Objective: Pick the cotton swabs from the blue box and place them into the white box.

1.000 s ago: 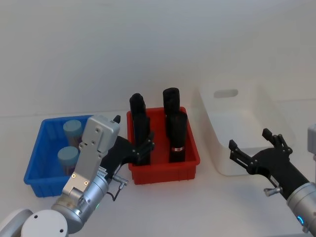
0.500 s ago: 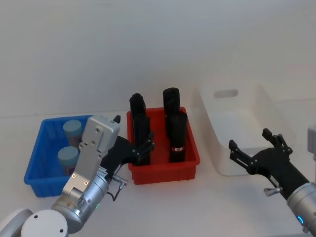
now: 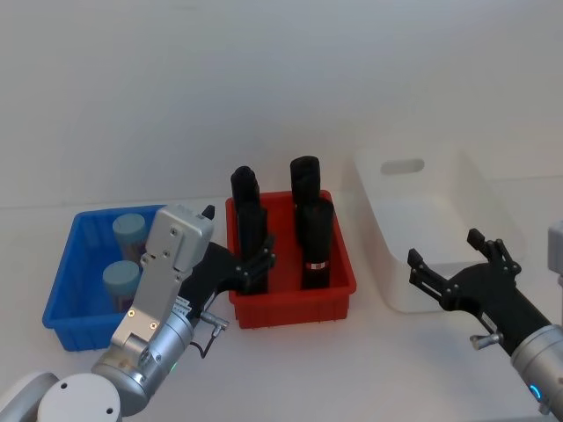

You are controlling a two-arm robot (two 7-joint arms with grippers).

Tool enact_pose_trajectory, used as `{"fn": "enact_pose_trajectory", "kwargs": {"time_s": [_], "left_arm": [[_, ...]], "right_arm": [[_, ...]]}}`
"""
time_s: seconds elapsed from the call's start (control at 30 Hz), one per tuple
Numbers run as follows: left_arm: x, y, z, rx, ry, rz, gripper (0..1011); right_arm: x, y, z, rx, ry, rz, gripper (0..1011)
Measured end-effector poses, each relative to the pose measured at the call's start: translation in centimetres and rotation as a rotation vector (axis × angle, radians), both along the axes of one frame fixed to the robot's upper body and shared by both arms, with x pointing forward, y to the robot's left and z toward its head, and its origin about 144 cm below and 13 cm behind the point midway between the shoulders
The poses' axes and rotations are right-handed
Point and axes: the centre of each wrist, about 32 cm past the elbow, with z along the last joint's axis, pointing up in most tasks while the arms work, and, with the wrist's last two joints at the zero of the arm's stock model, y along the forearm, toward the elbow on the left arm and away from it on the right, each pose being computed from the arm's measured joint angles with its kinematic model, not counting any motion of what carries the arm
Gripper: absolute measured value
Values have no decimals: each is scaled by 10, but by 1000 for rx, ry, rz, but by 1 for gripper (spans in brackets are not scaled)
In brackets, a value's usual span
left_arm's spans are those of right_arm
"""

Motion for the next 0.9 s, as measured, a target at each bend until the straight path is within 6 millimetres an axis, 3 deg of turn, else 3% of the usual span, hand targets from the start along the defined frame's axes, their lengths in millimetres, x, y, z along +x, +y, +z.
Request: {"fn": "enact_pose_trajectory", "kwargs": {"time_s": [0.47,0.9], "left_arm": [[1,2,0,-2,2,4,1004],[13,20,0,-33,57,44,1004]], "right_arm": [[0,0,0,0,0,0,1002],[0,0,0,0,0,0,1002]]}}
